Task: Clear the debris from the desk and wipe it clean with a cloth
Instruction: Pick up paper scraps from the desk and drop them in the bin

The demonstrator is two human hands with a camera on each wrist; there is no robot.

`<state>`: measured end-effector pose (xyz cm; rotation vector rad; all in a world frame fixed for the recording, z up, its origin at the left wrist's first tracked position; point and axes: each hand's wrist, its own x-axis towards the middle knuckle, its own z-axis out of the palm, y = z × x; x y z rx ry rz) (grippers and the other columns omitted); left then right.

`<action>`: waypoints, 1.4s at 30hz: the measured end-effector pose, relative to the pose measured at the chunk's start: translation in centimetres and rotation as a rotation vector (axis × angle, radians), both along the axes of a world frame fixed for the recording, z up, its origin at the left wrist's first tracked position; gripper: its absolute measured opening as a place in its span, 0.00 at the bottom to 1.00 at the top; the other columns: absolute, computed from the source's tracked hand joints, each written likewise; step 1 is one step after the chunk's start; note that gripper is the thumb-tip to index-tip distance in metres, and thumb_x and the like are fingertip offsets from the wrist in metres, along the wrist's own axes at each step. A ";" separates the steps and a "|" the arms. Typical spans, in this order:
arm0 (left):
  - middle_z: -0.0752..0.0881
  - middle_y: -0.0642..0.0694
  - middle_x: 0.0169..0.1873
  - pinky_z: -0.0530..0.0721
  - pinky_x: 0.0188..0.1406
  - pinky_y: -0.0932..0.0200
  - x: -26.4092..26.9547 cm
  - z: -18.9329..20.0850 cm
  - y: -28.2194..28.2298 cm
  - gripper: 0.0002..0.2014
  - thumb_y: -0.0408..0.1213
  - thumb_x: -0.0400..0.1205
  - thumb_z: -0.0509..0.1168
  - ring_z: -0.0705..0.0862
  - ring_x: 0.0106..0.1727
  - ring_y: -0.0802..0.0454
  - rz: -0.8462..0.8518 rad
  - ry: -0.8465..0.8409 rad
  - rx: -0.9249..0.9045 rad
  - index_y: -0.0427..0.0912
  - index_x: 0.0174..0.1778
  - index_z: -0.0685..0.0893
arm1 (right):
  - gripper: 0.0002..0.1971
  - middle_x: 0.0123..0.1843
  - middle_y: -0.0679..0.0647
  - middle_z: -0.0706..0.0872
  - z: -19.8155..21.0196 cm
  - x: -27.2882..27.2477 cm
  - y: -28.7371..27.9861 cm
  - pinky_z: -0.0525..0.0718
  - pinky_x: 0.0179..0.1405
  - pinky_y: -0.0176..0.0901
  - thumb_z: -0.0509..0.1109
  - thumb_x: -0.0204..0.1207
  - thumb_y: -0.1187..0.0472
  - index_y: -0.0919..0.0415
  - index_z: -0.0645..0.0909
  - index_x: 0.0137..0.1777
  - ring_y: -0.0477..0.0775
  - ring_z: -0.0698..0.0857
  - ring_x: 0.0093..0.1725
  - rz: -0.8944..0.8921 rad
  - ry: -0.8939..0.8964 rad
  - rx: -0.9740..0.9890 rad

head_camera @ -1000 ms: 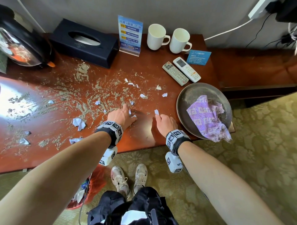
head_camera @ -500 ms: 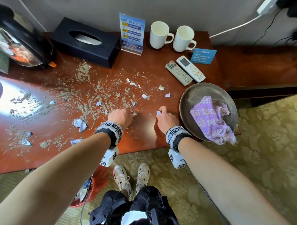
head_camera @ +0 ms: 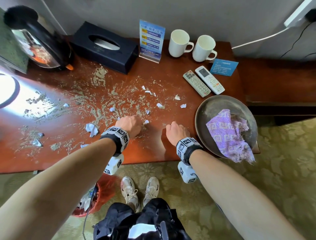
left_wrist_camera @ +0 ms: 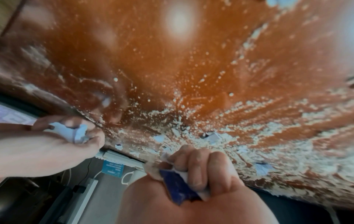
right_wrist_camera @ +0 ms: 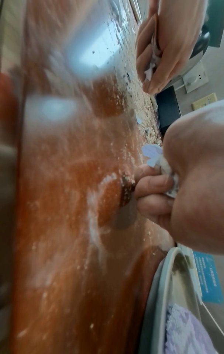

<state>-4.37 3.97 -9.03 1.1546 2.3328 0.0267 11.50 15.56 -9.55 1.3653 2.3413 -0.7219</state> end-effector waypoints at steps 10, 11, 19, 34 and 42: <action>0.79 0.43 0.27 0.87 0.30 0.51 -1.9 2.3 -5.6 0.21 0.42 0.91 0.48 0.80 0.27 0.46 0.157 0.035 0.055 0.38 0.36 0.77 | 0.28 0.25 0.56 0.71 2.2 -5.3 -2.8 0.68 0.43 0.46 0.50 0.90 0.53 0.63 0.71 0.28 0.59 0.73 0.33 0.227 0.148 -0.049; 0.79 0.42 0.27 0.85 0.28 0.52 -2.3 2.5 -6.7 0.23 0.45 0.91 0.49 0.81 0.27 0.46 0.188 0.021 0.067 0.38 0.35 0.77 | 0.28 0.23 0.55 0.69 2.5 -6.1 -3.5 0.68 0.41 0.45 0.51 0.90 0.53 0.62 0.69 0.26 0.56 0.71 0.29 0.249 0.161 -0.051; 0.80 0.47 0.23 0.73 0.25 0.62 -5.6 4.6 -19.3 0.27 0.56 0.85 0.59 0.81 0.28 0.45 0.492 -0.020 0.177 0.44 0.22 0.74 | 0.27 0.22 0.51 0.67 3.9 -12.9 -14.0 0.66 0.34 0.42 0.59 0.87 0.51 0.58 0.68 0.24 0.52 0.68 0.23 0.507 0.158 -0.112; 0.85 0.44 0.28 0.80 0.39 0.53 -6.5 1.9 -46.2 0.28 0.57 0.85 0.58 0.83 0.35 0.42 0.736 -0.144 0.172 0.41 0.27 0.83 | 0.30 0.25 0.55 0.75 2.0 -16.0 -39.5 0.72 0.32 0.46 0.53 0.87 0.44 0.59 0.70 0.24 0.61 0.79 0.31 0.732 0.039 -0.061; 0.86 0.37 0.54 0.81 0.56 0.46 -2.2 -4.0 -49.6 0.13 0.37 0.84 0.52 0.83 0.53 0.36 0.909 -0.220 0.148 0.46 0.60 0.78 | 0.17 0.52 0.65 0.87 -3.0 -13.7 -43.5 0.76 0.47 0.51 0.54 0.84 0.61 0.56 0.67 0.72 0.68 0.85 0.52 0.798 0.033 -0.085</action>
